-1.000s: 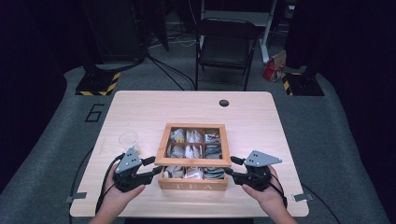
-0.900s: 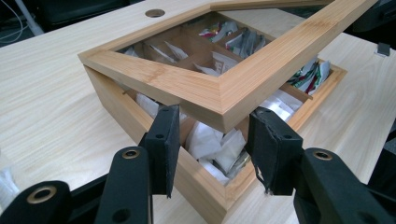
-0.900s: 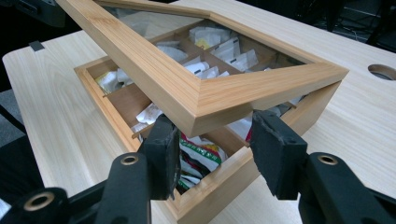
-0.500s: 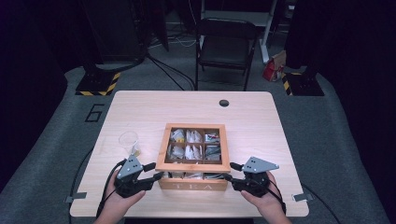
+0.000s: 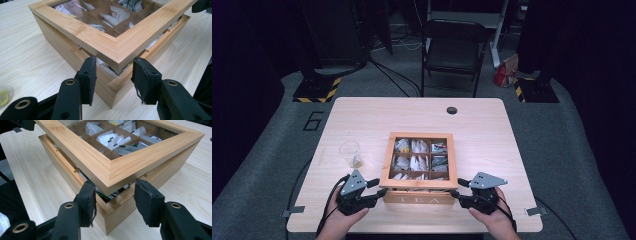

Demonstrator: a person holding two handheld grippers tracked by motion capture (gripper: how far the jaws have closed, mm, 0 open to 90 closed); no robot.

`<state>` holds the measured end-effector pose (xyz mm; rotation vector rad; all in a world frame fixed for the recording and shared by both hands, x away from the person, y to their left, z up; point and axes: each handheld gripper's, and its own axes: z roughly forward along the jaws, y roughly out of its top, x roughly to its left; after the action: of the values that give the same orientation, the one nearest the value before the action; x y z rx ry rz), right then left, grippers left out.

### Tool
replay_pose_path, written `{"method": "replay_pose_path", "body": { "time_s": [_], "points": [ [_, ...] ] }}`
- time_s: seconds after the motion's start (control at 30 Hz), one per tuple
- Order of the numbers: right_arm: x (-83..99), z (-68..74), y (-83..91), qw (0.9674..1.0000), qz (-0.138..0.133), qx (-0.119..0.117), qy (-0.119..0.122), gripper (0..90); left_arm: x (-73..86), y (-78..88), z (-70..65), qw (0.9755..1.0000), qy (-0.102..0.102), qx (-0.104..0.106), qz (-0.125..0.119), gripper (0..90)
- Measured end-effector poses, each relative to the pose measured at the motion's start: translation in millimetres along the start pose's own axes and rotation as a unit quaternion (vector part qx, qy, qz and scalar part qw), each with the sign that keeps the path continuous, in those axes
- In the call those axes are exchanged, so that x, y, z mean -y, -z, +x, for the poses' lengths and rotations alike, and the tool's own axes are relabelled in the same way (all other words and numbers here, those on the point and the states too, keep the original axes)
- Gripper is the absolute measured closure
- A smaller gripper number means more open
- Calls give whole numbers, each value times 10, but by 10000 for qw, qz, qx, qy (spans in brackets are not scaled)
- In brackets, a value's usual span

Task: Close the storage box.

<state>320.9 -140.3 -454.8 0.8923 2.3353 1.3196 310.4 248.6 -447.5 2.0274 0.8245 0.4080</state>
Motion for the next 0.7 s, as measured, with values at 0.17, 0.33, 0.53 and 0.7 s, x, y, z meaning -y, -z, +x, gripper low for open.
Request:
{"method": "replay_pose_path", "body": {
  "time_s": [0.17,0.33,0.53,0.7],
  "points": [
    [13,0,0,10000,65,-25,20,515,13,15,-9,10000,79,50,-26,542],
    [62,35,9,9995,270,-43,139,534,-26,36,-17,9996,121,221,-111,568],
    [2,-43,117,9999,-55,-91,-73,535,-40,-9,-35,9996,63,247,-72,557],
    [23,-57,76,9999,-2,-115,-111,514,-24,-29,1,9998,120,171,-33,535]
  ]
}}
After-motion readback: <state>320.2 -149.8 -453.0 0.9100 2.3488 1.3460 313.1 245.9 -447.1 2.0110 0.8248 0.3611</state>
